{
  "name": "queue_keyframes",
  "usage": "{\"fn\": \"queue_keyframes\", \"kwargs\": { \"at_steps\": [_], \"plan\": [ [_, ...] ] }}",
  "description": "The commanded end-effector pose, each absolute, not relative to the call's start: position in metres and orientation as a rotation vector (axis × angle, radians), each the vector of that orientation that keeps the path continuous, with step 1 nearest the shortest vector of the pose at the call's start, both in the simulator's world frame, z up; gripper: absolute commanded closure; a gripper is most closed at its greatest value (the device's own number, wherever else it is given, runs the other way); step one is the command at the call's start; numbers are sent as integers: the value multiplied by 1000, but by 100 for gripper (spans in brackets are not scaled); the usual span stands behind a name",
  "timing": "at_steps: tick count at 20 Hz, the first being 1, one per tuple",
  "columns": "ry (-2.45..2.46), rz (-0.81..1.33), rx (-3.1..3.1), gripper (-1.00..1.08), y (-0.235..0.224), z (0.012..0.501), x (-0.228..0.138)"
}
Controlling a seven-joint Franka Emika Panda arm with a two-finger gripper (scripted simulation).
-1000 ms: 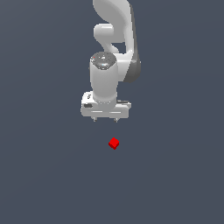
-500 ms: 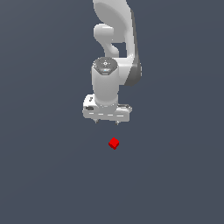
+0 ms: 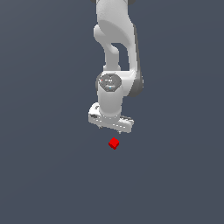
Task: Pick up the red cube and move it to a goal position.
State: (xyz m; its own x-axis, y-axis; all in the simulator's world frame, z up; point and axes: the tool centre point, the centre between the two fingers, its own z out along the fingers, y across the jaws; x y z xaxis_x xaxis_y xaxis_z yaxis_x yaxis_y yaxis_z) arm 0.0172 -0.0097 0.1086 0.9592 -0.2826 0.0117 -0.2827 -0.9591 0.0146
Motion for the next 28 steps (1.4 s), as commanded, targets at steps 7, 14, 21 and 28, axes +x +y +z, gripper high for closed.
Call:
{"fn": "queue_keyframes", "kwargs": {
  "at_steps": [7,14,21,28],
  "plan": [
    [-777,6,3035,-92,4,57,36],
    [-954,2,2990,-92,10,30,49],
    [-1021,0,2971,-92,11,19,54],
    [-1019,0,2972,108,11,20,54]
  ]
}}
